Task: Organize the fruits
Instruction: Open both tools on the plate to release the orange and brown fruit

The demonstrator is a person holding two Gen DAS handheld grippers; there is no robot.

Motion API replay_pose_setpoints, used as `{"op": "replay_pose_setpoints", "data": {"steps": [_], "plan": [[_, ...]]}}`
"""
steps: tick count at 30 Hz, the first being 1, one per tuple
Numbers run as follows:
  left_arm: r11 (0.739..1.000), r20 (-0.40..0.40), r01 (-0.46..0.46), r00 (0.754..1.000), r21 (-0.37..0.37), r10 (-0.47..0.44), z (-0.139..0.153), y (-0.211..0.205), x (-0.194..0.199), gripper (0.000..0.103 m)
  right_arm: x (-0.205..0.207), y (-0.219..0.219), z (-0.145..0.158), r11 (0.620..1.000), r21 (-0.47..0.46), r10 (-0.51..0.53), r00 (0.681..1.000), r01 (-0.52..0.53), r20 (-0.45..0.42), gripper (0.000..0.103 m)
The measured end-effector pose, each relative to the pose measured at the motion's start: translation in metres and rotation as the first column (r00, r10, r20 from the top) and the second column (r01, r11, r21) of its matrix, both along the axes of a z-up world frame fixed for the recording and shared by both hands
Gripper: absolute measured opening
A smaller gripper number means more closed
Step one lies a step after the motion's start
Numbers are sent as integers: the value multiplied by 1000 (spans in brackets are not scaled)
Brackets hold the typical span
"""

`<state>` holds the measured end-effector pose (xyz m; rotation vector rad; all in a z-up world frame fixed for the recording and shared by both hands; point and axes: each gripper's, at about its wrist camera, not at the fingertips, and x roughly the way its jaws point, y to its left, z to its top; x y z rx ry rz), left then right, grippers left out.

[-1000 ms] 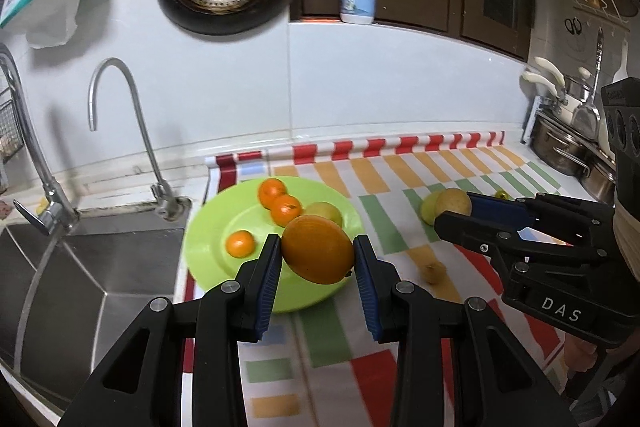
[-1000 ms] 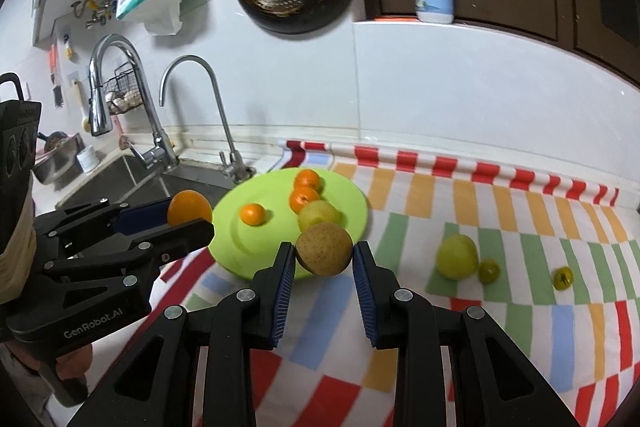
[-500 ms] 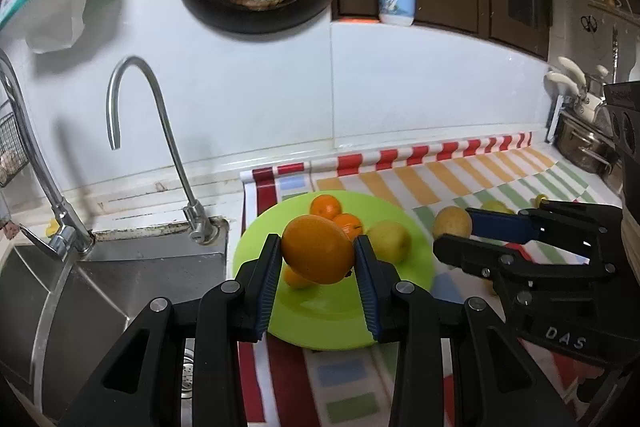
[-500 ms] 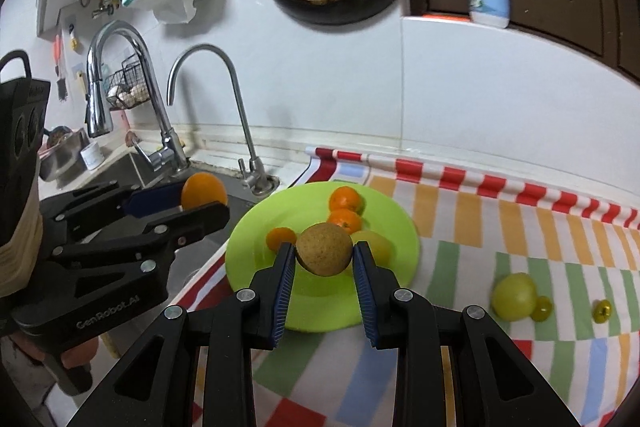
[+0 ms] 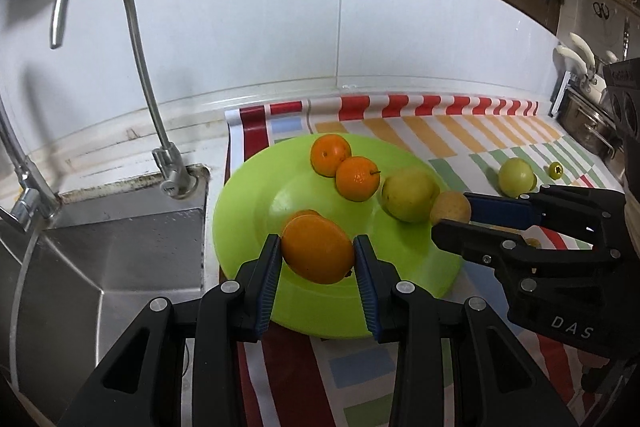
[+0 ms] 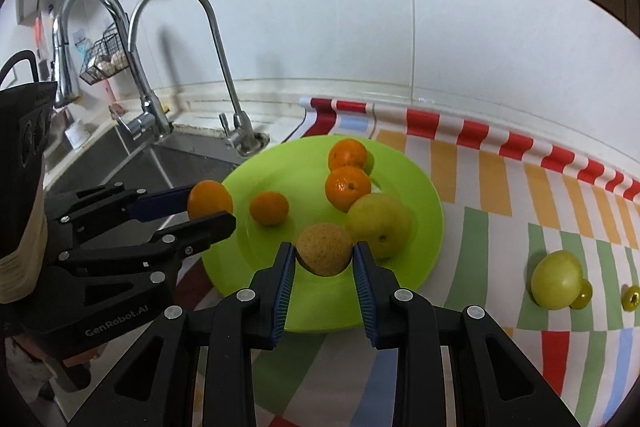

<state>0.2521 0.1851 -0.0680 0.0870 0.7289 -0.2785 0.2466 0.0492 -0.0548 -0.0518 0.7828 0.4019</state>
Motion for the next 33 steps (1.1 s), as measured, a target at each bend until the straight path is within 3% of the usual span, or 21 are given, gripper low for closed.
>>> {"op": "replay_pose_setpoints", "data": {"steps": [4,17,29,33], "plan": [[1000,26,-17,1000,8,16,4,-1,-1,47,3,-1,-1,1000,0,-14,1000,14,4,34],[998,87,-58,994,-14,59,32,-22,-47,48,-35,-37,24,996,4,-87,994,87,65,44],[997,193,-71,979,9,68,68,-61,-94,64,-82,-88,57,989,21,-149,976,148,161,59],[996,200,-91,976,-10,91,73,-72,-104,68,-92,-102,63,987,23,-161,971,159,179,59]]}}
